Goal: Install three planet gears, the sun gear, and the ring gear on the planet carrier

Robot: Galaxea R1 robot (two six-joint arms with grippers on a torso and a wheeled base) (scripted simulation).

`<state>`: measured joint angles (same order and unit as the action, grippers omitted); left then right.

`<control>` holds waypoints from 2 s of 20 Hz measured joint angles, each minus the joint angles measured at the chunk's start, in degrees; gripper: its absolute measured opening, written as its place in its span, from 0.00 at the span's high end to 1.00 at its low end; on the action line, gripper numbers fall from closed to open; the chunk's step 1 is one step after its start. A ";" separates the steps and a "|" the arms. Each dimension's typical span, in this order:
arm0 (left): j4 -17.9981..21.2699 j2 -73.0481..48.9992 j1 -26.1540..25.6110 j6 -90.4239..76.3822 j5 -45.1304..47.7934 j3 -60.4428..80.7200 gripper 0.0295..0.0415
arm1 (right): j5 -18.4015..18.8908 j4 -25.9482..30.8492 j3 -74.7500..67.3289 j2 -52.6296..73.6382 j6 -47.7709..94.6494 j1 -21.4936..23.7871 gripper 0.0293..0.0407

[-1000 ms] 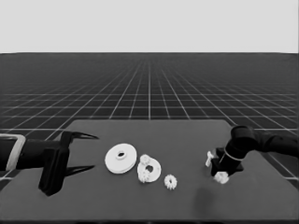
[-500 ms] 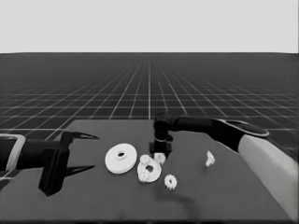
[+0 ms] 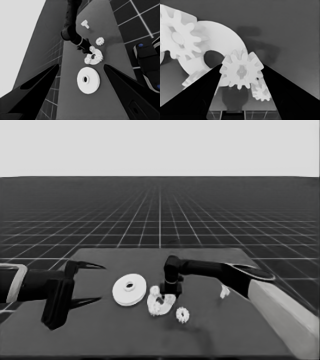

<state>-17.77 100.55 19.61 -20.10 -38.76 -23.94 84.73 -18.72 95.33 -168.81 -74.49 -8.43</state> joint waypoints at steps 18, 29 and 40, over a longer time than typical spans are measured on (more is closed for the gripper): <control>0.00 0.00 0.00 0.00 0.00 0.00 0.25 | 3.09 8.21 -5.78 1.58 -3.47 8.74 0.19; 0.00 0.00 0.00 0.00 0.00 0.00 0.25 | 5.15 7.60 -30.62 14.74 -14.96 8.43 0.19; 0.00 0.00 0.00 0.00 0.00 0.00 0.25 | 2.77 -5.59 -23.60 13.36 -9.92 -4.87 0.19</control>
<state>-17.77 100.55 19.61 -20.10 -38.76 -23.94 87.50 -24.31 71.72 -155.45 -84.41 -13.29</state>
